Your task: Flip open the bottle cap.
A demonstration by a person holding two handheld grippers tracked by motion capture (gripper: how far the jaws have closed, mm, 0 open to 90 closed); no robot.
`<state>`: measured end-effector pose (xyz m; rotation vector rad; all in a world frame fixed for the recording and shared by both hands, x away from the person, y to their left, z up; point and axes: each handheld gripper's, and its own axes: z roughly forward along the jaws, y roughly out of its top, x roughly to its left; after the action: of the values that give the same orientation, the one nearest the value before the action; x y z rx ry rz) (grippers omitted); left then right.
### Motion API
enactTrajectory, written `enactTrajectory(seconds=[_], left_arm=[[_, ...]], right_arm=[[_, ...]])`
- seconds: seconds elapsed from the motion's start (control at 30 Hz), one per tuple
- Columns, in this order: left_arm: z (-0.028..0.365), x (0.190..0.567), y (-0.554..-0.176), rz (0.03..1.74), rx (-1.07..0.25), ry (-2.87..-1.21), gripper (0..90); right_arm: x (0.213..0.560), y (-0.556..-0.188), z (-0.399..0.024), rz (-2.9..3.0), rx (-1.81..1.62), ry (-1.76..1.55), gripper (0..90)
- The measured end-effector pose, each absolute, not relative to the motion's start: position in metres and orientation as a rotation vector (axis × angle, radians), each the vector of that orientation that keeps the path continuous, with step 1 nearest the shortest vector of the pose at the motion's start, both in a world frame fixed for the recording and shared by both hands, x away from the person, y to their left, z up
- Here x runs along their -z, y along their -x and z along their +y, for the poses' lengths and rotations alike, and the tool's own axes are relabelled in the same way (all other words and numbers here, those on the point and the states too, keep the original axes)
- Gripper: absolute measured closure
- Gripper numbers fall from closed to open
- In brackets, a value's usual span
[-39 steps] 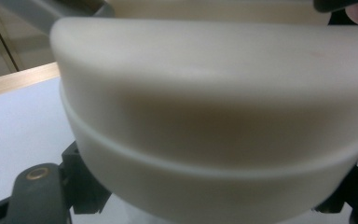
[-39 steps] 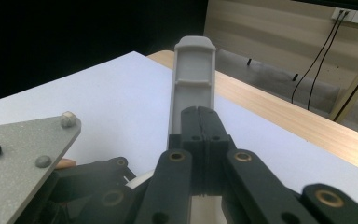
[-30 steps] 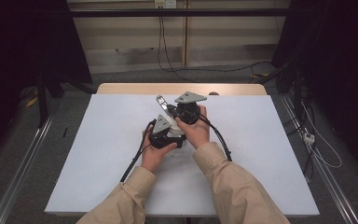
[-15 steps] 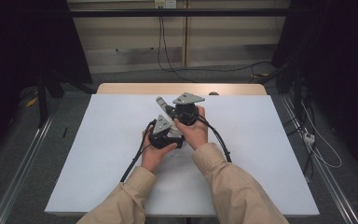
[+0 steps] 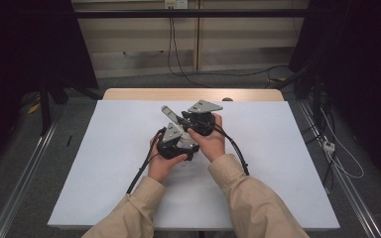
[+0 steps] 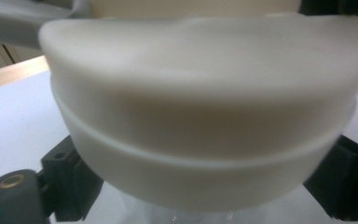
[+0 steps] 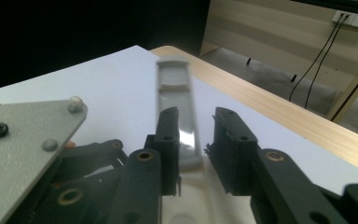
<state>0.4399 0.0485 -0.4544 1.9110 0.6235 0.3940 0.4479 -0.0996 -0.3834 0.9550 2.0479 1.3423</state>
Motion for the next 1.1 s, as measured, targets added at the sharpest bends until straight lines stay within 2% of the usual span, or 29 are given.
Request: enactTrajectory(seconds=[0.63, 0.73, 1.0, 1.1], left_arm=[[0.053, 0.453, -0.436, 0.647, -0.404, -1.93, 7.6], [0.055, 0.452, -0.435, 0.652, -0.4, -1.937, 6.7], [0.067, 0.444, -0.424, 0.661, -0.354, -1.938, 5.7], [0.074, 0.44, -0.419, 0.651, -0.374, -1.949, 5.9]], right_arm=[[0.381, -0.431, -0.119, 2.01, -1.366, -0.967, 55.4], [0.382, -0.428, -0.121, 2.007, -1.378, -0.972, 49.6], [0.382, -0.416, -0.133, 2.017, -1.433, -1.003, 25.4], [0.382, -0.409, -0.141, 2.016, -1.447, -1.004, 20.5]])
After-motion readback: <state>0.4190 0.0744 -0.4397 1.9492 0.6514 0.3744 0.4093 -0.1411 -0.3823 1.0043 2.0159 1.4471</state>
